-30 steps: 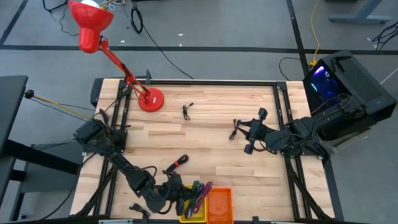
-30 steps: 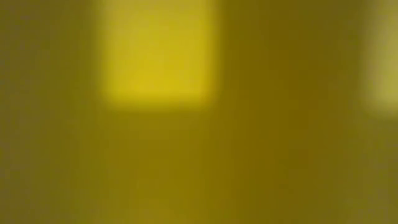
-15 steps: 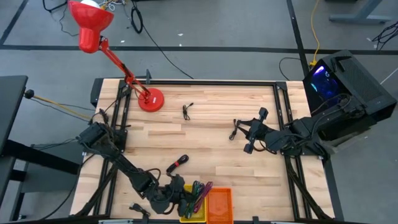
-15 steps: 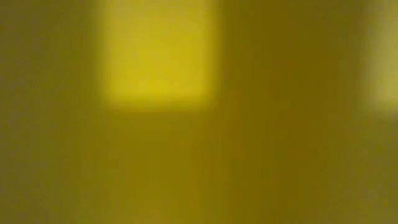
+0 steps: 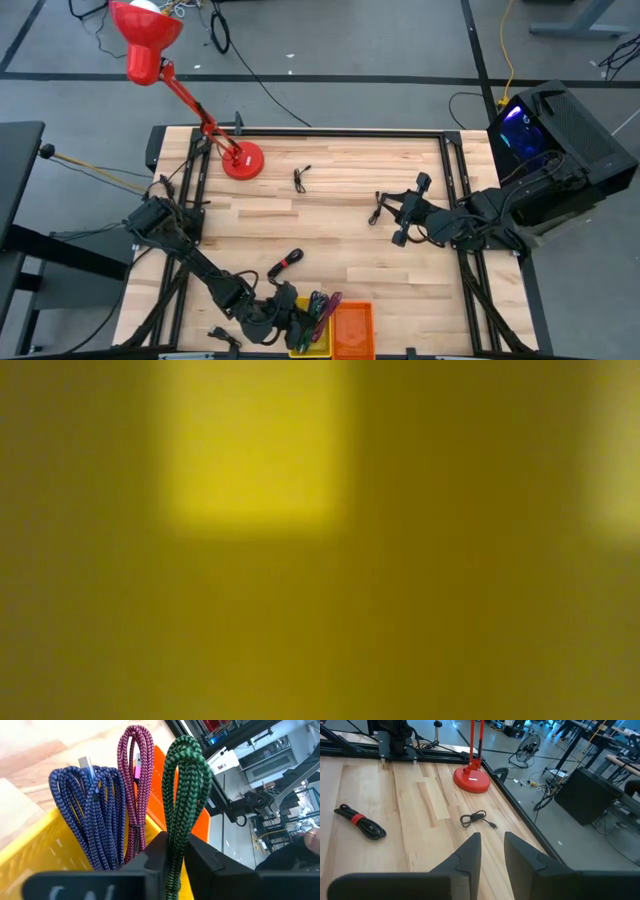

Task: Pick & Place USB Port
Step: Put the green charger cable into the yellow bin

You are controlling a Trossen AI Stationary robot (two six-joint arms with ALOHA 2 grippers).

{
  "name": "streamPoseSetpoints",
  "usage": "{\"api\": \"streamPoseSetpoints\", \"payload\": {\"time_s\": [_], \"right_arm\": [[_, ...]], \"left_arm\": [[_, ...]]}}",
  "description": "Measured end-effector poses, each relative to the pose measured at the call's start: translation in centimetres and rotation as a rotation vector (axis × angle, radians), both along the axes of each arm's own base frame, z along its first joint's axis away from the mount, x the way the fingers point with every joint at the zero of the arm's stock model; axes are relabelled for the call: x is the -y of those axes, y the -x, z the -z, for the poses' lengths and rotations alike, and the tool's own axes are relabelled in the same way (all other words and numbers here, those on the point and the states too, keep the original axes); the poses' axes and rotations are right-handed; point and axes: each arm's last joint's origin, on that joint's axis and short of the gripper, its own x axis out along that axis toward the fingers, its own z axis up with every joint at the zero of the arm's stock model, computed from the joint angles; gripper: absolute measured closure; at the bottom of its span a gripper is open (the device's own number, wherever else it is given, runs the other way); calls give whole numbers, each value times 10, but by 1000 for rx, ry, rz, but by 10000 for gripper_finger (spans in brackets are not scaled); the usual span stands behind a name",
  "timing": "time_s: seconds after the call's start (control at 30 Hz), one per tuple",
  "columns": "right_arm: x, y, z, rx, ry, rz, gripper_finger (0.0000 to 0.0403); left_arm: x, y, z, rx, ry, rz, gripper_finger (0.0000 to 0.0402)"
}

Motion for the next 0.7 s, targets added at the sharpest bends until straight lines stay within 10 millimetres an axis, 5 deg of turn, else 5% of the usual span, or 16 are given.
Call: {"api": "streamPoseSetpoints", "payload": {"time_s": [0.7], "right_arm": [[0, 0, 0, -1, 1, 1, 317]], "left_arm": [[0, -2, -7, 67, -71, 8, 224]]}}
